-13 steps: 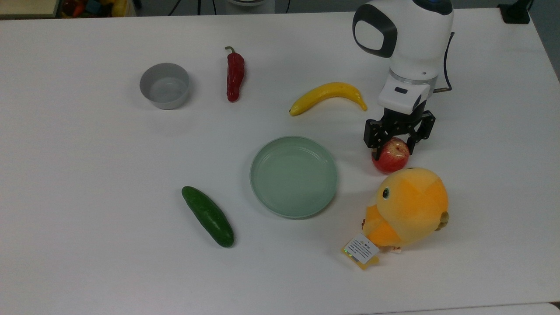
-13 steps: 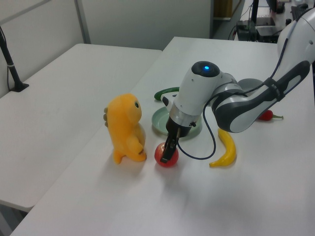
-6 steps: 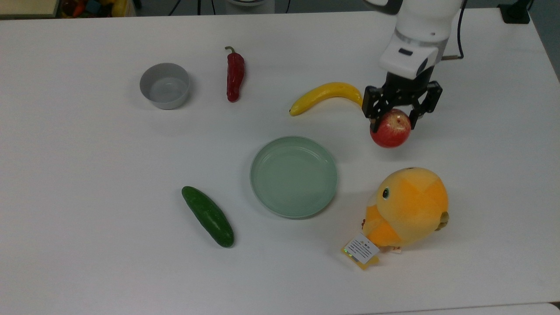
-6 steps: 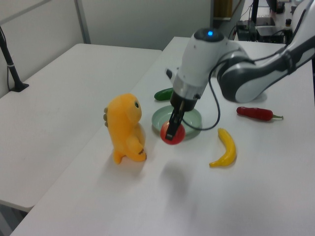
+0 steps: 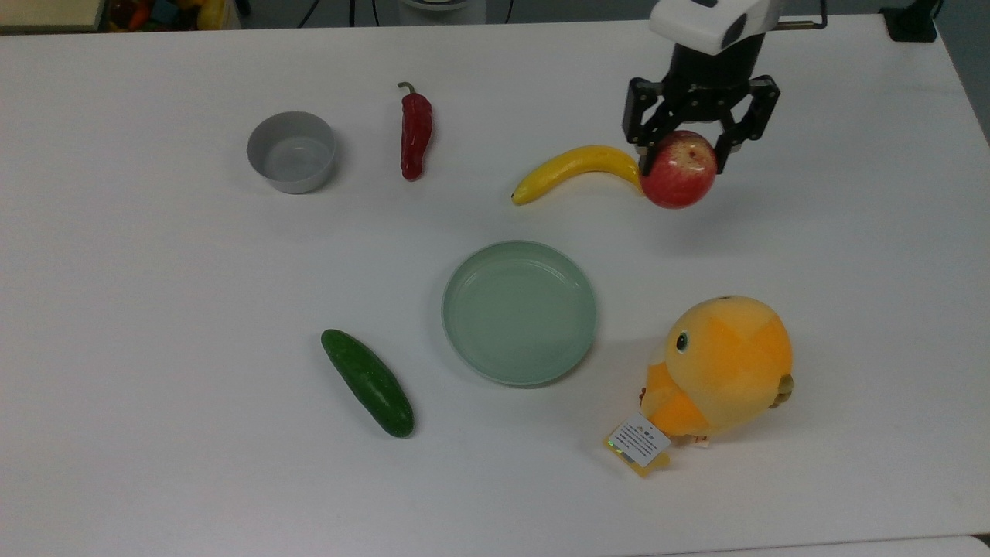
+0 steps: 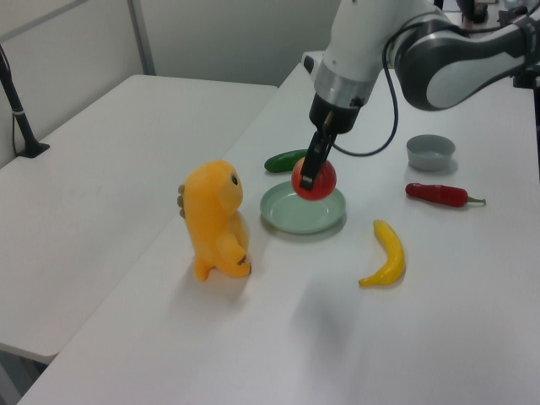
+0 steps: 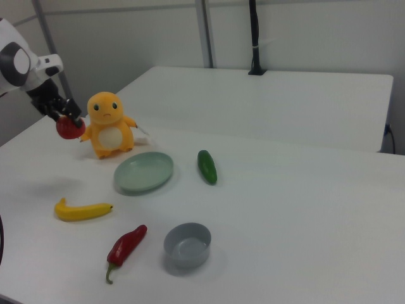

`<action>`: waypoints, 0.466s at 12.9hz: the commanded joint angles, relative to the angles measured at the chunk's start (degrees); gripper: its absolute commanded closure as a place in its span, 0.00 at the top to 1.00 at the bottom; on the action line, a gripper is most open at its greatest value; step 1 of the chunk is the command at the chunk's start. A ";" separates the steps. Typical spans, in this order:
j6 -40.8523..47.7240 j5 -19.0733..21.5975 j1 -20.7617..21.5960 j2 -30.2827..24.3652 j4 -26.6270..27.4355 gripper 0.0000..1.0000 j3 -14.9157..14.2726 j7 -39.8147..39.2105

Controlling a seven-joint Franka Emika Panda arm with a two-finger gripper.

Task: Put the red apple in the bowl
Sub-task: 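Lift the red apple up off the table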

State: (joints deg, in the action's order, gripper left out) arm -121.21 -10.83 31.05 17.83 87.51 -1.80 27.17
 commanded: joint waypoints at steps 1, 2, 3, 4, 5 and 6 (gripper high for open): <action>2.55 3.08 -4.84 -3.58 1.26 0.50 -0.84 -6.13; 3.68 4.92 -6.94 -4.72 1.44 0.50 -1.10 -10.43; 5.35 5.81 -8.62 -5.34 1.44 0.50 -1.19 -13.35; 7.54 6.87 -10.90 -6.39 1.44 0.50 -1.72 -17.38; 8.87 7.75 -12.66 -7.71 1.79 0.50 -3.29 -21.25; 9.75 8.63 -13.20 -8.77 2.49 0.50 -4.78 -23.98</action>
State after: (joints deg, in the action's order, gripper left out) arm -114.76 -5.13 20.13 13.21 87.53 -3.68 11.38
